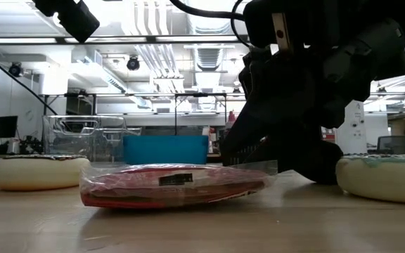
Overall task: Pick & Place Food Item
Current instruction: Put the popcorn bag into the blue bin
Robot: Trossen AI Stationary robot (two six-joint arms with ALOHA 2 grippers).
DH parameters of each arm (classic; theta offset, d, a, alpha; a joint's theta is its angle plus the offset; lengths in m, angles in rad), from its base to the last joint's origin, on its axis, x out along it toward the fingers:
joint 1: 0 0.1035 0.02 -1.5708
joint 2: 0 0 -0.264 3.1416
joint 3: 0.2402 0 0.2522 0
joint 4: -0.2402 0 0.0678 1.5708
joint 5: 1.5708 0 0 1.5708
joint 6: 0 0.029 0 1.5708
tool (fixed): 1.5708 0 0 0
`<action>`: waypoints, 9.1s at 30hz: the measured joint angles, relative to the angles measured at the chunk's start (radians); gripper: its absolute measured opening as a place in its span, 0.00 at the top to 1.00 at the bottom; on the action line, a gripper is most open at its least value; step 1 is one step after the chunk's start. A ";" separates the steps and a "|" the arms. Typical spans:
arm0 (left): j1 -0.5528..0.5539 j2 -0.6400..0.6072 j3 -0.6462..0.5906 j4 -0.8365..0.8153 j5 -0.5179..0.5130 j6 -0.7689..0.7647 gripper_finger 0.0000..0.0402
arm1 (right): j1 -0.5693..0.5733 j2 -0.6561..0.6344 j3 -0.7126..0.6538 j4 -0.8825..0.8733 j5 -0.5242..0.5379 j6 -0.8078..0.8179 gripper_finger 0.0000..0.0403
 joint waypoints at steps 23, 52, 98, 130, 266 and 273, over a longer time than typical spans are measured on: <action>0.000 0.000 0.000 0.000 0.000 0.000 0.67 | 0.000 -0.002 -0.004 -0.029 -0.011 -0.020 0.64; 0.000 0.038 0.000 0.110 0.005 0.006 0.67 | -0.006 -0.003 -0.002 -0.022 -0.101 -0.003 0.68; -0.016 0.678 -0.290 0.791 0.610 -0.616 0.67 | -0.002 -0.002 -0.001 -0.010 0.001 -0.030 0.68; -0.016 0.835 -0.286 0.928 0.534 -0.614 0.67 | 0.006 -0.052 -0.005 0.015 0.001 -0.106 0.68; -0.178 1.000 -0.167 0.871 0.461 -0.734 0.99 | 0.056 0.043 0.222 -0.359 0.010 -0.240 0.98; -0.178 0.999 -0.167 0.877 0.456 -0.732 1.00 | 0.056 0.043 0.222 -0.359 0.012 -0.240 0.98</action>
